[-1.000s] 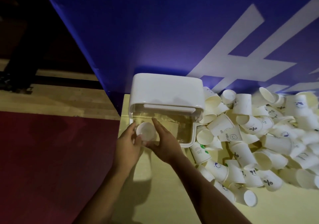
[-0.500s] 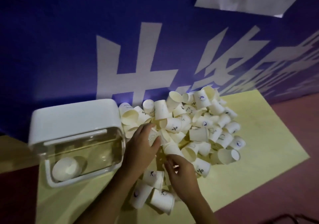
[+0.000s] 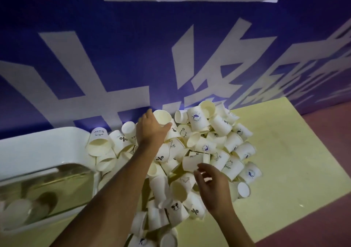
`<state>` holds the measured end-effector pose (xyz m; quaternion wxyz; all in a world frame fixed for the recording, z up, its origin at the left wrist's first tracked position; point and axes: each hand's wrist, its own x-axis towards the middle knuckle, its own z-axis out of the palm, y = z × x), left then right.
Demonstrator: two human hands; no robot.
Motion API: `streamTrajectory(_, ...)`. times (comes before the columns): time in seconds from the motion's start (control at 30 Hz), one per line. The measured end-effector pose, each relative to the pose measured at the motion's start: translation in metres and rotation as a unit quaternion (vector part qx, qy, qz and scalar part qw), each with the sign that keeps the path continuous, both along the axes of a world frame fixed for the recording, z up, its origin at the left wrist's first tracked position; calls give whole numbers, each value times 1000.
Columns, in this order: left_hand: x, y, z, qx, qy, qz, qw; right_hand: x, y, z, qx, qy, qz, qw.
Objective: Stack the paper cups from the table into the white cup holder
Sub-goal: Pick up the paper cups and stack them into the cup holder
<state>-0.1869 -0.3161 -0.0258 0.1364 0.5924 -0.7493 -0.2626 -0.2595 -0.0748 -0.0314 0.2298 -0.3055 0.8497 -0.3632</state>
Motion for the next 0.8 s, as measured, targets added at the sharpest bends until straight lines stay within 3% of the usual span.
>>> streamTrajectory(0.13, -5, 3, -6, -45, 2, 10, 999, -38, -17, -1, 4, 9, -11, 1000)
streamTrajectory(0.43, 52, 70, 34, -43, 184, 26, 982, -104, -109, -9, 9, -62, -53, 997)
streamTrajectory(0.8, 107, 101, 25, -18, 208, 49, 977, -87, -103, 1, -61, -64, -53, 995)
